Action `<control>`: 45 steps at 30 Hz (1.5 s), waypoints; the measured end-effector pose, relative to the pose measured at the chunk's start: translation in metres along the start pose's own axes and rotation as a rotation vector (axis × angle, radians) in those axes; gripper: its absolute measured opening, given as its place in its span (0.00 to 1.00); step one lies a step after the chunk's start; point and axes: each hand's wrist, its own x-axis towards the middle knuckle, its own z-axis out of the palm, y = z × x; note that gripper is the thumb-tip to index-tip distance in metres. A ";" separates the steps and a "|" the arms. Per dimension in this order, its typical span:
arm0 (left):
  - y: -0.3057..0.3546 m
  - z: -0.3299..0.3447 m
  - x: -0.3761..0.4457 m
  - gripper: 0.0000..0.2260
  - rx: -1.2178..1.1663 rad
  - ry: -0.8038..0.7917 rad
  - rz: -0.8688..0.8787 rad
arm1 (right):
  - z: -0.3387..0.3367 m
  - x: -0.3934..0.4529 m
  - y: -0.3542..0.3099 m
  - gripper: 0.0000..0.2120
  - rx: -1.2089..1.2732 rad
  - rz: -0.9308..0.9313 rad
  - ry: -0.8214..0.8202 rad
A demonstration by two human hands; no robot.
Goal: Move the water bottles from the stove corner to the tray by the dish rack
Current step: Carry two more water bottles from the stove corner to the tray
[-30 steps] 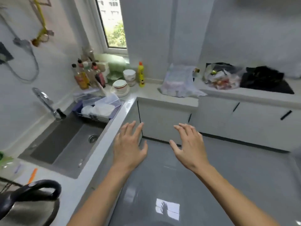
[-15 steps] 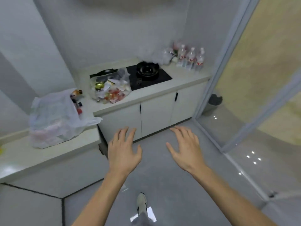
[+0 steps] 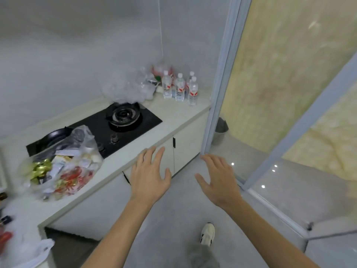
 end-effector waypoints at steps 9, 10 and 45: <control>0.027 0.055 0.207 0.31 0.010 -0.012 -0.066 | 0.004 0.221 0.089 0.32 0.049 -0.005 -0.084; 0.031 0.060 0.227 0.30 0.008 -0.011 -0.073 | 0.004 0.242 0.097 0.32 0.040 -0.021 -0.098; -0.020 0.306 0.689 0.23 -0.774 -0.234 -0.514 | 0.215 0.644 0.213 0.45 0.620 0.675 -0.077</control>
